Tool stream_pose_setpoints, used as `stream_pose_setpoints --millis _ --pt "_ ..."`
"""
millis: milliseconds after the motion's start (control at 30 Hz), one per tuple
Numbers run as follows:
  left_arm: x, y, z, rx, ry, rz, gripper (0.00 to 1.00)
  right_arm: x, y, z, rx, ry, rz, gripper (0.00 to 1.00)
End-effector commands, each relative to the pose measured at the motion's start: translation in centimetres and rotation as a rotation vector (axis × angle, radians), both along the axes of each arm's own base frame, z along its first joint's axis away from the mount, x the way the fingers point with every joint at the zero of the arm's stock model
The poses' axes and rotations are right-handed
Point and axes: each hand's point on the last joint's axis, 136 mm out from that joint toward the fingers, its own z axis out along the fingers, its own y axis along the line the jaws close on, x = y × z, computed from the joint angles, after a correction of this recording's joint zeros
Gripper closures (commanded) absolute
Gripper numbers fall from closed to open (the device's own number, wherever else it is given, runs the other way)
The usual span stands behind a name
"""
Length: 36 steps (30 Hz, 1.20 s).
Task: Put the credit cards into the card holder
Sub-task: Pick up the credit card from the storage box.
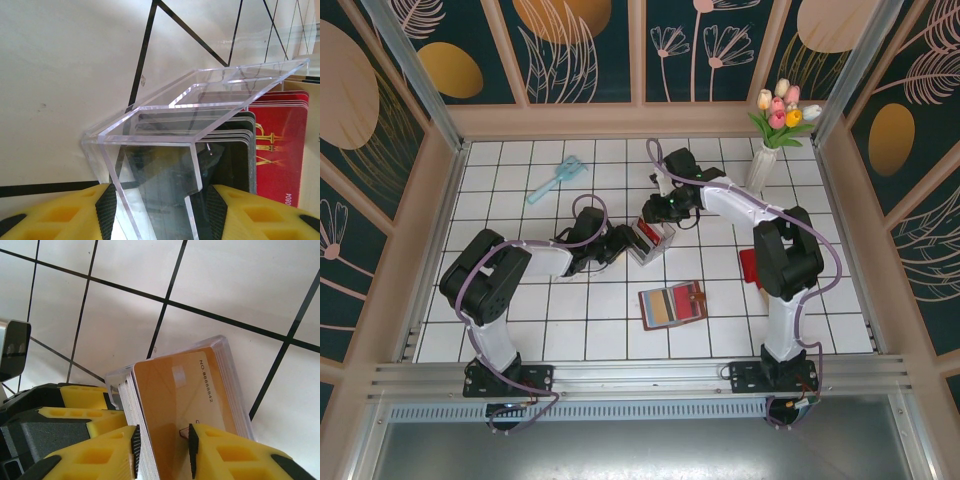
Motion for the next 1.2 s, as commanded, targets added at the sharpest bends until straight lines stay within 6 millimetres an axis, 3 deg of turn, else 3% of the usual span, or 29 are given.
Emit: stream_pose_setpoints --millis 0,267,333,500,700,833,967,1067,1167 --pt "0.3 -0.5 -0.1 -0.003 -0.004 -0.025 0.46 -0.2 0.3 3.1 0.046 -0.030 0.012 0.69" --pt "0.4 -0.5 -0.1 -0.005 -0.005 -0.026 0.46 -0.1 0.0 3.8 0.054 -0.037 0.004 0.76" --pt "0.4 -0.6 -0.2 -0.004 -0.002 -0.027 0.46 -0.1 -0.1 3.8 0.055 -0.039 0.004 0.85" --pt "0.4 -0.5 -0.1 -0.004 -0.002 -0.026 0.46 0.6 -0.8 4.2 0.022 -0.075 -0.022 0.86" --pt "0.3 -0.4 0.0 -0.001 -0.006 -0.024 0.46 2.9 -3.1 6.0 -0.095 -0.215 -0.097 0.96" --pt "0.2 -0.3 0.0 0.003 -0.005 -0.024 0.46 3.9 -4.4 8.9 -0.125 -0.340 -0.141 1.00" --pt "0.2 -0.3 0.1 0.005 -0.009 -0.024 0.46 2.4 -3.0 11.2 -0.001 -0.387 -0.078 1.00" --pt "0.2 -0.3 0.0 0.005 -0.008 -0.026 0.46 0.5 -1.1 10.4 0.097 -0.343 0.002 1.00" --pt "0.1 -0.3 -0.1 0.008 -0.005 -0.029 0.46 0.1 -0.4 8.7 0.075 -0.344 0.030 1.00"
